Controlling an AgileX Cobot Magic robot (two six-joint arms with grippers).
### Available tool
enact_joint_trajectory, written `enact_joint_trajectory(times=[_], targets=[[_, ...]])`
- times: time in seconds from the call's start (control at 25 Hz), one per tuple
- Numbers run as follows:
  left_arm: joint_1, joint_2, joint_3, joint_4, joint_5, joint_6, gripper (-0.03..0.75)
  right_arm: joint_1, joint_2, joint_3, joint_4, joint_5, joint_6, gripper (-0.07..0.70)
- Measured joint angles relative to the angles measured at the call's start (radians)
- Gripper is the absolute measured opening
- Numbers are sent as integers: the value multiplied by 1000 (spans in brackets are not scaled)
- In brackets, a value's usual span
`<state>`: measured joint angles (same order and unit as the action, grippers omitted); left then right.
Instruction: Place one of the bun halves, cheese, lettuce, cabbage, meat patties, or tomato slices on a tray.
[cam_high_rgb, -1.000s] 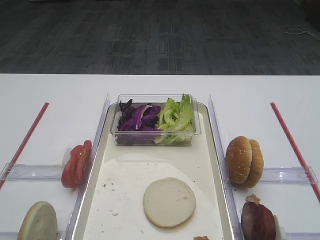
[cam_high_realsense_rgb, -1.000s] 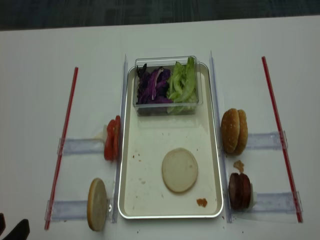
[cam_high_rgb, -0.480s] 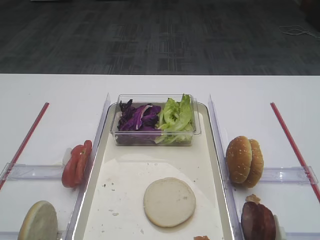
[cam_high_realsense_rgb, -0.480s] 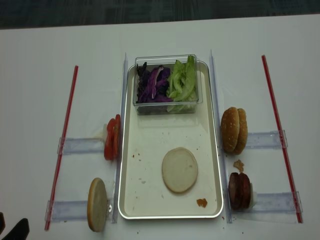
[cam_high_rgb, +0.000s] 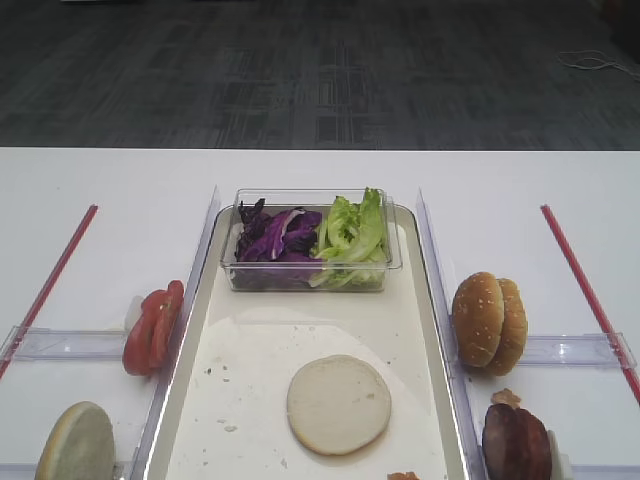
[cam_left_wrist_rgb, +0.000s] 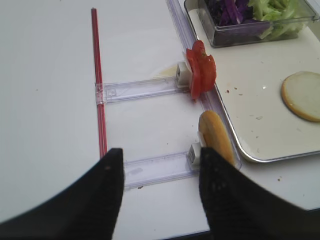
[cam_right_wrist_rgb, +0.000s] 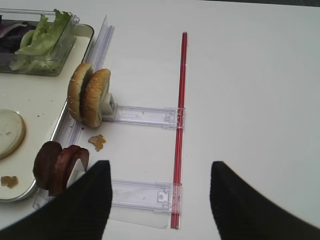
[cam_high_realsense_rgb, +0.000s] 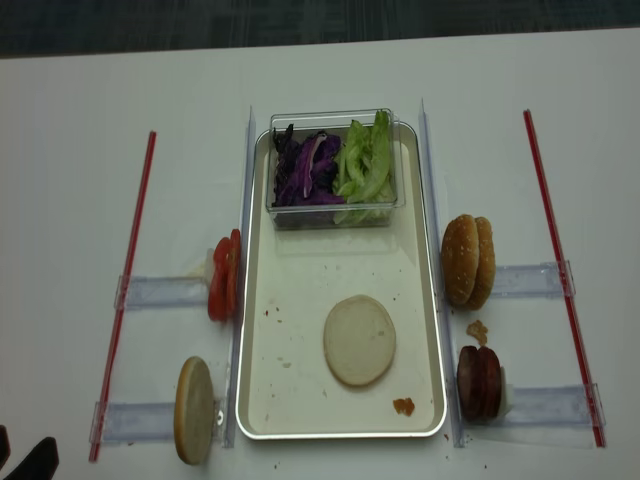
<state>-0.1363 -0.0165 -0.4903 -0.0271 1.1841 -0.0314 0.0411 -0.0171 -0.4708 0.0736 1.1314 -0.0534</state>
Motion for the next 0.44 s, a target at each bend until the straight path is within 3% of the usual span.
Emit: enact_joint_trajectory(times=[0.44], targets=[[0,0,0,0,0,1,327,0,0,0,0,0,0,450]])
